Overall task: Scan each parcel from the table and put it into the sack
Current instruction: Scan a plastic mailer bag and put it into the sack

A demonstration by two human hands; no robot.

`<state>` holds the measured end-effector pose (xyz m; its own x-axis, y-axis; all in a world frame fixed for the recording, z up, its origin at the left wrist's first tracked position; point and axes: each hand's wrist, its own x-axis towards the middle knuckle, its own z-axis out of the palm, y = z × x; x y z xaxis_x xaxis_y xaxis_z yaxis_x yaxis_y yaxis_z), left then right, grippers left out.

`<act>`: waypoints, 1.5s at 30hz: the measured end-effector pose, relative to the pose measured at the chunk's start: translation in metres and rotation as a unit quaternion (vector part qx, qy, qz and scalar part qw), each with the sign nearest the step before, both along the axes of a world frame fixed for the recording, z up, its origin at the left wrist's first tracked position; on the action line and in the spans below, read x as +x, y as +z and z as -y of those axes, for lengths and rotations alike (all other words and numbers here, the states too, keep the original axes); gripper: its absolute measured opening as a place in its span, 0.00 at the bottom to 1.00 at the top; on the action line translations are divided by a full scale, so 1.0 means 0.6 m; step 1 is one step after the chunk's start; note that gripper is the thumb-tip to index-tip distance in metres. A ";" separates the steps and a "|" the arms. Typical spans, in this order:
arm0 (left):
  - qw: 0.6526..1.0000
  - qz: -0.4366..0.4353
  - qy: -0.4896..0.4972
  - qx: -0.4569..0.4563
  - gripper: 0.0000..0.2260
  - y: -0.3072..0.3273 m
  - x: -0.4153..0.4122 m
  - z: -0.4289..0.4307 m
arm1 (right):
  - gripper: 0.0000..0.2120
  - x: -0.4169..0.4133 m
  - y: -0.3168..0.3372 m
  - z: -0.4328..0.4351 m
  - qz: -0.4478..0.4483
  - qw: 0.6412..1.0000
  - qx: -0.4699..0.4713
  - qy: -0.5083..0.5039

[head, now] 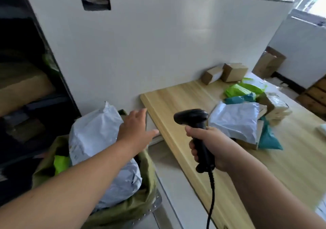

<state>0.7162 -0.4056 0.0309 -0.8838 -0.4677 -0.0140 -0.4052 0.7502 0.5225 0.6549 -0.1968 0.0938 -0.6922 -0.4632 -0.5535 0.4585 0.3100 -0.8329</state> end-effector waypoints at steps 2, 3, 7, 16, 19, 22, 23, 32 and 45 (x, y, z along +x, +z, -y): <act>0.999 0.005 -0.035 -0.004 0.37 0.008 -0.050 -0.053 | 0.14 -0.025 -0.001 -0.062 -0.003 0.999 0.003 -0.035; 0.999 0.011 -0.050 -0.006 0.37 0.010 -0.075 -0.081 | 0.14 -0.038 -0.003 -0.094 -0.002 0.999 0.006 -0.054; 0.993 0.036 -0.113 -0.027 0.38 0.006 -0.167 -0.194 | 0.11 -0.088 -0.019 -0.212 0.000 0.992 0.005 -0.123; 0.968 0.069 -0.237 -0.045 0.38 -0.038 -0.353 -0.421 | 0.13 -0.187 -0.072 -0.406 -0.005 0.972 0.008 -0.234; 0.967 0.107 -0.228 -0.028 0.41 -0.054 -0.414 -0.484 | 0.13 -0.208 -0.088 -0.441 0.003 0.967 0.009 -0.254; 0.967 0.161 -0.196 -0.006 0.47 -0.075 -0.461 -0.531 | 0.14 -0.222 -0.104 -0.460 0.015 0.964 0.001 -0.267; 0.966 0.185 -0.183 0.001 0.48 -0.084 -0.472 -0.540 | 0.14 -0.226 -0.109 -0.464 0.017 0.963 -0.001 -0.270; 0.986 0.124 -0.105 0.030 0.11 -0.121 -0.484 -0.493 | 0.13 -0.239 -0.119 -0.458 0.005 0.965 0.001 -0.261; 0.768 0.004 0.154 0.622 0.12 -0.071 -0.292 -0.267 | 0.12 -0.199 -0.077 -0.335 -0.030 0.981 -0.012 -0.191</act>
<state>0.5409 -0.2451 -0.0120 -0.7310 -0.2754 -0.6244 -0.4703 -0.4597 0.7533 0.5357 0.0042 0.0477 -0.8489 -0.1758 -0.4985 0.4876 0.1037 -0.8669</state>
